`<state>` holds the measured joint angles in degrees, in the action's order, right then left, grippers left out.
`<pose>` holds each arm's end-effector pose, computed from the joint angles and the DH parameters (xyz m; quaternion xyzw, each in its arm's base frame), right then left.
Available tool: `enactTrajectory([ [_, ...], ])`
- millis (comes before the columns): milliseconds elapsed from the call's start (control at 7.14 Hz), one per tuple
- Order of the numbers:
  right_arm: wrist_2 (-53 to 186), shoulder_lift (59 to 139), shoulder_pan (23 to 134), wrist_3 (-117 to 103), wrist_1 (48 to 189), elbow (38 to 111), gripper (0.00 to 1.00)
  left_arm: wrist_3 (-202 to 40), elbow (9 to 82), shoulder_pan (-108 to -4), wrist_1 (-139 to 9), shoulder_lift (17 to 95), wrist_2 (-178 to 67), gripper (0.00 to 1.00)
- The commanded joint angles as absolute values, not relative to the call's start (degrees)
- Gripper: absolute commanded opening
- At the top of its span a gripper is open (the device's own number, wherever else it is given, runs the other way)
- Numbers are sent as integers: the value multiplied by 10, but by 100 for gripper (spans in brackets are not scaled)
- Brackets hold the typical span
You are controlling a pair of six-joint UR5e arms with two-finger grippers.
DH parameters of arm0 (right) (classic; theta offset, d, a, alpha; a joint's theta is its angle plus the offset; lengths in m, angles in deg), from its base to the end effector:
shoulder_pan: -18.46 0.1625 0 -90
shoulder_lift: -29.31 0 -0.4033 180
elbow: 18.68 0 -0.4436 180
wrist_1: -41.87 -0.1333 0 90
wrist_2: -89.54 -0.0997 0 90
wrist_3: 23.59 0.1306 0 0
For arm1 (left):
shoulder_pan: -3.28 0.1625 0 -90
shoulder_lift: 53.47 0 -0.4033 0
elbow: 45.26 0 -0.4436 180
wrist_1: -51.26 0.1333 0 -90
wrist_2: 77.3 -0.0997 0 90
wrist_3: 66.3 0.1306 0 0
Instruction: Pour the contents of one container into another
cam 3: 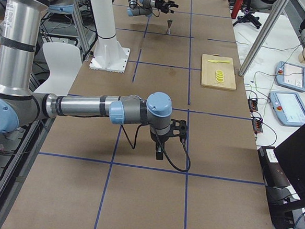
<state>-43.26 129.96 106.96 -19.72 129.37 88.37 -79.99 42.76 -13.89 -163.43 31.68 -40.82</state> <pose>0.0320 -0.4806 0.5887 0.0551 -0.3668 -0.0091 0.9286 0.3390 -0.3542 0.4927 0.7162 0.3549 -0.1080 0.5911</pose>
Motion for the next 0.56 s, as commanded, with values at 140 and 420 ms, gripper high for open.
enactTrajectory([
  [140, -432, 1299, 1070, -197, 1294, 884, 100, -798, 427, -374, -1524, 279, -76, 98],
  [420, -430, 1299, 1070, -198, 1293, 884, 100, -785, 427, -539, -1346, 288, 144, 98],
])
